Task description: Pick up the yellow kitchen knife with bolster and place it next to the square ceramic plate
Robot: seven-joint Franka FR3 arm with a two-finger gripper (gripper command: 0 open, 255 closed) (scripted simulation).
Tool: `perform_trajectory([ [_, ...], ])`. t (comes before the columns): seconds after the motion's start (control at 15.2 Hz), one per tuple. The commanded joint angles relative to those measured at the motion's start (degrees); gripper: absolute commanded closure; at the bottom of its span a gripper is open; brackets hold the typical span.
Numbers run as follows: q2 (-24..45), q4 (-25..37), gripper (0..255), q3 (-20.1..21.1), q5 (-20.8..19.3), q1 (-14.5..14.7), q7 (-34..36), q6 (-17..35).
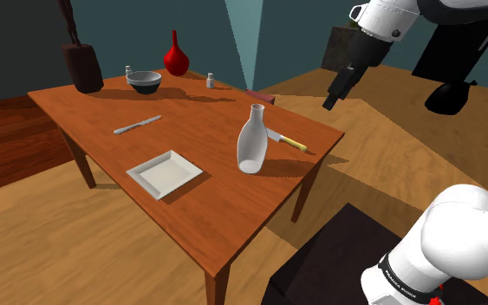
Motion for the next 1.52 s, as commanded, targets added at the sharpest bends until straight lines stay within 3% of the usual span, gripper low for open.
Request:
perform_trajectory([
  [0.0, 0.0, 0.0, 0, 0.0, 0.0, 0.0, 0.0, 0.0],
  [0.73, 17.1, -1.0, 0, -5.7, -2.4, -2.0, -6.8, 15.9],
  [1.45, 38.9, 6.9, 0, -10.6, -1.2, -3.3, -13.9, 27.8],
])
